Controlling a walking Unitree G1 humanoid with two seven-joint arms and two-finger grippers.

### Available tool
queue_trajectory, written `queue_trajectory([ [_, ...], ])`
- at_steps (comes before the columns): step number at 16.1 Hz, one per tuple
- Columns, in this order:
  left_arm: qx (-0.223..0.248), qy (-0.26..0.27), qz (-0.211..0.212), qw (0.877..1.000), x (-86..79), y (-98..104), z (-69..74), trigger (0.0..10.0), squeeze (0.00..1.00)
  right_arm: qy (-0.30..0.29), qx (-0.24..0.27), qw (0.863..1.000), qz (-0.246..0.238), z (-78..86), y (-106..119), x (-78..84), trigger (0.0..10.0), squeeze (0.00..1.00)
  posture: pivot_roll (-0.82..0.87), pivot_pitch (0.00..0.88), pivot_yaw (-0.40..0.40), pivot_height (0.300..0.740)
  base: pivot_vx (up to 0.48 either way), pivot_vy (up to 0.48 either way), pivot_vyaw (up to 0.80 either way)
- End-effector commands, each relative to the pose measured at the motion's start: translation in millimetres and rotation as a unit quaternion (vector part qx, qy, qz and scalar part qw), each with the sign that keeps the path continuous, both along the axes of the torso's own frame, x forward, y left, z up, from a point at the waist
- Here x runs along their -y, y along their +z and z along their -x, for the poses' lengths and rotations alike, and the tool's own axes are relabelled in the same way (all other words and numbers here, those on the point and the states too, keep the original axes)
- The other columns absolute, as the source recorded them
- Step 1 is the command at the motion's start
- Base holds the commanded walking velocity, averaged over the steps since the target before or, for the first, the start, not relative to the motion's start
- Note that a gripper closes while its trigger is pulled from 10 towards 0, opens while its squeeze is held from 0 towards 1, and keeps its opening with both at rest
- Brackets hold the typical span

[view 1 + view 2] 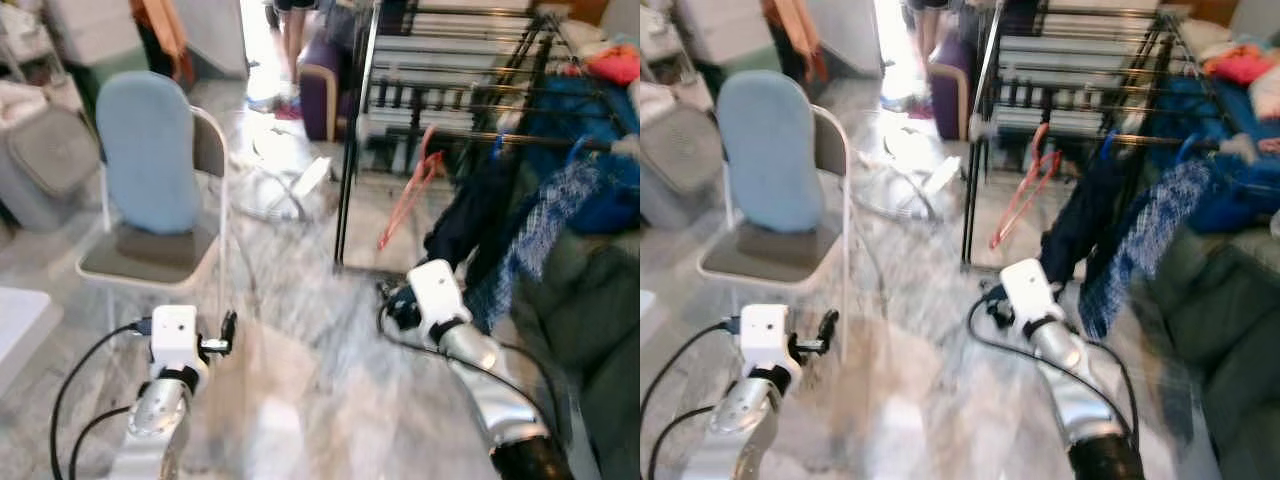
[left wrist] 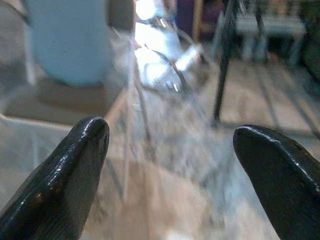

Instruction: Hang hanger

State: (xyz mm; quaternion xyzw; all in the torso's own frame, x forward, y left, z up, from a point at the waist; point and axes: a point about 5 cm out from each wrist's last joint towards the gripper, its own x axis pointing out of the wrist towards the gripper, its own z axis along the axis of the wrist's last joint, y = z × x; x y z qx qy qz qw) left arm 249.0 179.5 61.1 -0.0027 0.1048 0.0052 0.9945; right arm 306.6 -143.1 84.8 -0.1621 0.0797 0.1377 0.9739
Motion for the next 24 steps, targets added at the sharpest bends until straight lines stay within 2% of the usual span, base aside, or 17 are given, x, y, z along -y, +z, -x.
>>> queue_trajectory([
  [1,-0.009,0.005,-0.003,1.0,1.0,-5,5.7,10.0,0.0,0.0,-0.002,1.0,0.004,-0.5,-3,1.1,10.0,0.0,0.0,0.0,0.013,0.74,0.0,0.0,0.0],
  [3,-0.015,0.0,-0.002,1.0,3.3,-8,10.7,10.0,0.0,-0.008,0.005,1.0,-0.01,-1.4,-1,0.3,10.0,0.0,-0.01,0.0,0.025,0.74,0.0,0.0,0.0],
  [7,-0.009,0.029,0.003,1.0,-1.6,-4,17.0,10.0,0.0,-0.01,0.006,1.0,-0.024,10.2,-2,2.1,10.0,0.0,-0.02,0.0,0.035,0.74,0.0,0.0,0.0],
  [12,0.009,0.046,0.007,0.999,4.2,6,14.4,10.0,0.0,-0.023,0.011,0.999,-0.038,11.5,0,2.3,10.0,0.0,-0.04,0.0,0.029,0.74,0.0,0.0,0.0],
  [16,0.015,0.045,0.003,0.999,6.0,9,9.9,10.0,0.0,-0.022,0.029,0.999,-0.038,9.8,8,1.7,10.0,0.0,-0.05,0.0,0.033,0.74,0.0,0.0,0.69],
  [18,0.021,0.057,0.001,0.998,4.9,16,7.6,10.0,0.0,-0.031,0.028,0.999,-0.035,10.3,9,6.7,10.0,0.0,-0.05,0.0,0.04,0.74,0.0,0.0,0.8],
  [21,0.018,0.058,0.004,0.998,10.4,17,10.8,10.0,0.0,-0.041,0.02,0.998,-0.05,13.8,8,8.8,10.0,0.0,-0.04,0.0,0.035,0.74,0.0,0.0,0.8],
  [24,0.011,0.066,-0.002,0.998,11.4,15,9.9,10.0,0.0,-0.037,0.02,0.998,-0.055,14.1,12,6.1,10.0,0.0,-0.05,0.0,0.033,0.74,0.0,0.0,0.0],
])
